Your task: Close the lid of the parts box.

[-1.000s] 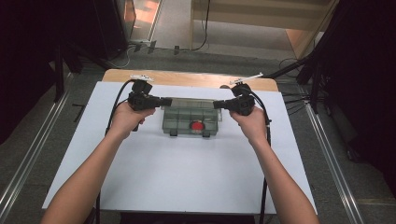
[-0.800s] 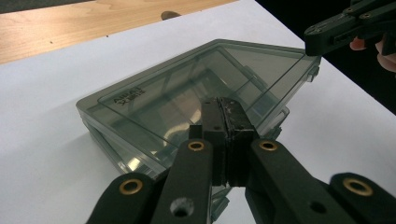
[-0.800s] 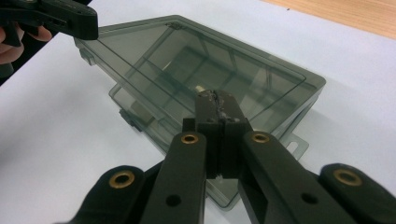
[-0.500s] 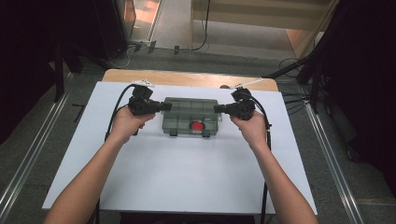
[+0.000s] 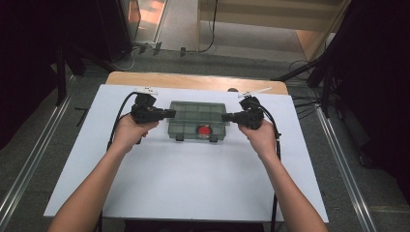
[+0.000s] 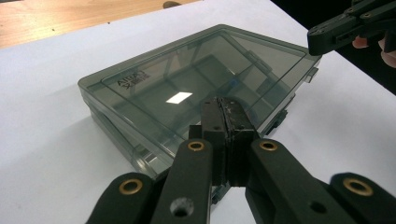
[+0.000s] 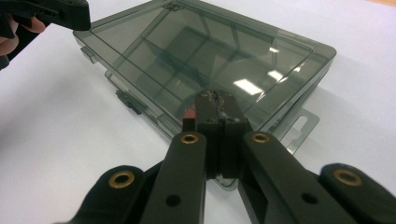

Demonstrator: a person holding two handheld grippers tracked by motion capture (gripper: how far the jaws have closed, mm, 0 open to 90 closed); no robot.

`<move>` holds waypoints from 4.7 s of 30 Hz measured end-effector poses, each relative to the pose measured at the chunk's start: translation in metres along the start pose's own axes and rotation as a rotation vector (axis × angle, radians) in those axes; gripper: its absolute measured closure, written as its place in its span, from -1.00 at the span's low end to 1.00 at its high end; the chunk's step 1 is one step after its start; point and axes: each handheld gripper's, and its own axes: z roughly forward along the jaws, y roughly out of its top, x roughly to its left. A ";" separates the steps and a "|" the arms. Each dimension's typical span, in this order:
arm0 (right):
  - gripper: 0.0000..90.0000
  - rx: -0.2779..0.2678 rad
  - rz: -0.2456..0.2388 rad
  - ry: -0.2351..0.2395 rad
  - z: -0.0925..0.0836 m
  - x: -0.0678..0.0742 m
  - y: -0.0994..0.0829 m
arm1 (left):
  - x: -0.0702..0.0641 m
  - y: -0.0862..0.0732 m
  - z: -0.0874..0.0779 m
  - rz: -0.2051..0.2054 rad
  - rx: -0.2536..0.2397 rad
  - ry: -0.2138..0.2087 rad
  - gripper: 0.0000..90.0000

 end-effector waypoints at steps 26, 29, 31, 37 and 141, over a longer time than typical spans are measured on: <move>1.00 -0.015 -0.005 0.003 0.010 0.002 -0.020 | 0.000 -0.021 0.008 0.008 0.000 -0.003 0.99; 1.00 -0.016 -0.010 -0.001 0.012 0.003 -0.022 | 0.001 -0.023 0.009 0.012 -0.002 -0.002 0.99; 1.00 -0.024 -0.007 -0.003 0.013 0.003 -0.024 | 0.001 -0.025 0.010 0.017 0.000 -0.004 0.99; 1.00 -0.024 -0.015 -0.010 0.018 0.003 -0.028 | 0.003 -0.028 0.014 0.023 0.011 -0.007 0.99; -0.35 -0.058 -0.159 0.076 0.000 0.053 -0.109 | -0.054 -0.113 -0.036 0.117 -0.010 -0.057 -0.28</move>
